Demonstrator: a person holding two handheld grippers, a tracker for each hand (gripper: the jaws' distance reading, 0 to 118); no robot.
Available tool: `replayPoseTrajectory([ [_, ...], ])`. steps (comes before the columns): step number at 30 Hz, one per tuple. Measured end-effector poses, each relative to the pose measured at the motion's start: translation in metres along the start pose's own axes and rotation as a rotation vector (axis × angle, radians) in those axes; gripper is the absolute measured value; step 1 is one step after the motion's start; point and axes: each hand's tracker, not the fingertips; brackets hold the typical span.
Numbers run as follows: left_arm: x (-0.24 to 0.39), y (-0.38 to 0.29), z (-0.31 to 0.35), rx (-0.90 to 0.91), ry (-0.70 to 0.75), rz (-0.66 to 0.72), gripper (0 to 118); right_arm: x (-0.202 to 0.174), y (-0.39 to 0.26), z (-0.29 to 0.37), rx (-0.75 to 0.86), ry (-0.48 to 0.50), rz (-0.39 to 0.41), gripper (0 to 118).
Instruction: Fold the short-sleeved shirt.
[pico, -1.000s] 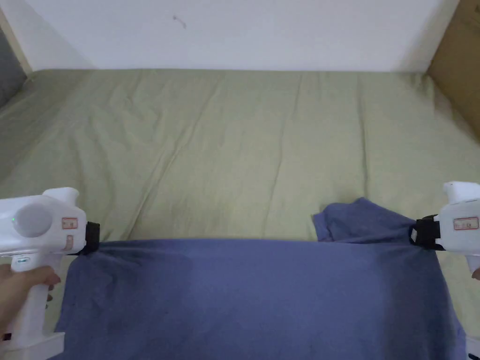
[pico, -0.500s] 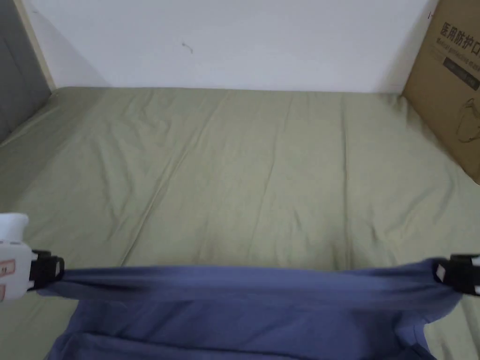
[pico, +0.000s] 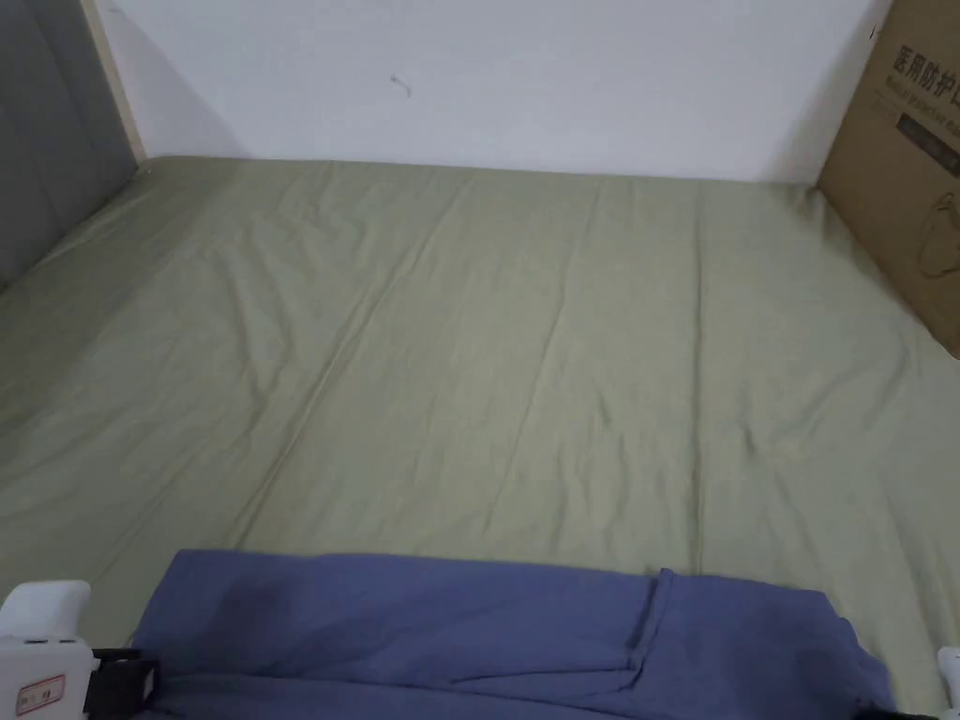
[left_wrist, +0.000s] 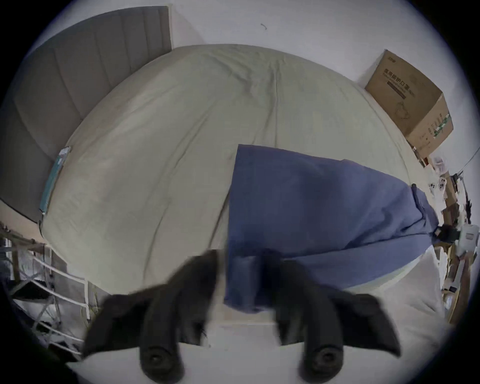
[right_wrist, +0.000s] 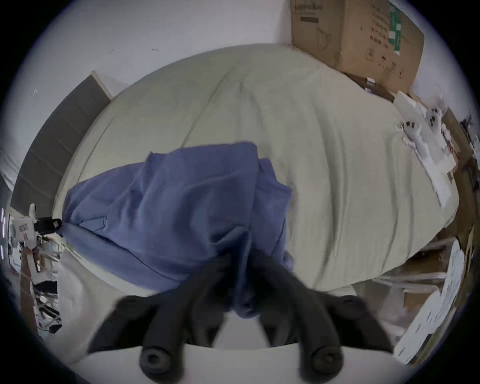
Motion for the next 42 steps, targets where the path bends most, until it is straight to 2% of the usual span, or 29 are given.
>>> replayPoseTrajectory([
  [1,-0.001,0.000,0.001,0.007,0.012,-0.012,59,-0.001,0.002,0.005,0.021,-0.013,0.027,30],
  [2,-0.001,0.001,0.002,0.006,0.022,-0.009,85,-0.005,0.006,0.010,0.026,-0.034,0.059,43],
  [3,0.001,0.003,0.008,0.009,0.037,0.005,108,-0.008,0.010,0.014,0.031,-0.053,0.077,46],
  [4,-0.001,0.004,0.018,0.045,0.031,0.028,112,-0.012,0.015,0.020,0.041,-0.065,0.087,46],
  [8,0.004,0.017,0.045,0.152,-0.047,0.117,110,-0.031,0.039,0.036,0.127,0.005,0.098,46],
  [9,0.006,0.021,0.049,0.165,-0.069,0.146,108,-0.038,0.045,0.037,0.148,0.024,0.109,46],
  [10,0.007,0.024,0.052,0.176,-0.109,0.165,100,-0.046,0.051,0.036,0.160,0.040,0.122,45],
  [11,0.010,0.026,0.055,0.184,-0.147,0.183,79,-0.057,0.055,0.032,0.170,0.057,0.135,38],
  [12,0.012,0.027,0.055,0.182,-0.162,0.201,24,-0.066,0.058,0.028,0.187,0.075,0.143,9],
  [13,0.016,0.026,0.048,0.181,-0.150,0.187,0,-0.076,0.060,0.020,0.195,0.075,0.124,0],
  [16,0.021,0.017,0.038,0.115,-0.118,0.189,0,-0.103,0.063,0.003,0.176,0.168,0.085,0],
  [17,0.018,0.012,0.038,0.134,-0.127,0.204,0,-0.114,0.063,-0.003,0.168,0.178,0.104,0],
  [19,0.008,0.007,0.039,0.149,-0.186,0.273,0,-0.133,0.064,-0.008,0.137,0.188,0.219,0],
  [20,0.000,0.004,0.042,0.163,-0.201,0.313,2,-0.142,0.065,-0.009,0.133,0.172,0.257,0],
  [21,-0.008,0.001,0.044,0.176,-0.216,0.349,22,-0.143,0.068,-0.014,0.131,0.178,0.279,0],
  [24,-0.039,-0.007,0.036,0.146,-0.255,0.477,96,-0.148,0.076,-0.016,0.128,0.226,0.257,0],
  [25,-0.048,-0.013,0.032,0.145,-0.266,0.510,101,-0.152,0.077,-0.015,0.125,0.247,0.251,0],
  [27,-0.059,-0.021,0.023,0.149,-0.309,0.569,101,-0.155,0.079,-0.016,0.118,0.265,0.266,0],
  [30,-0.064,-0.030,-0.002,0.097,-0.411,0.641,102,-0.166,0.079,-0.019,0.096,0.239,0.328,0],
  [32,-0.058,-0.034,-0.024,0.042,-0.485,0.668,102,-0.171,0.079,-0.022,0.084,0.237,0.340,0],
  [36,-0.063,-0.030,-0.037,0.077,-0.475,0.684,104,-0.181,0.076,-0.023,0.064,0.258,0.345,0],
  [37,-0.066,-0.029,-0.037,0.081,-0.496,0.733,103,-0.185,0.075,-0.024,0.058,0.257,0.352,0],
  [38,-0.070,-0.028,-0.037,0.090,-0.506,0.711,97,-0.188,0.075,-0.026,0.052,0.256,0.358,0],
  [39,-0.072,-0.028,-0.034,0.099,-0.502,0.692,61,-0.190,0.075,-0.028,0.046,0.254,0.363,0],
  [40,-0.071,-0.026,-0.037,0.064,-0.447,0.670,15,-0.193,0.075,-0.031,0.041,0.254,0.365,0],
  [41,-0.071,-0.024,-0.045,0.017,-0.442,0.665,8,-0.195,0.075,-0.033,0.033,0.256,0.367,0],
  [42,-0.073,-0.024,-0.048,0.000,-0.466,0.640,8,-0.197,0.074,-0.034,0.028,0.257,0.367,0],
])
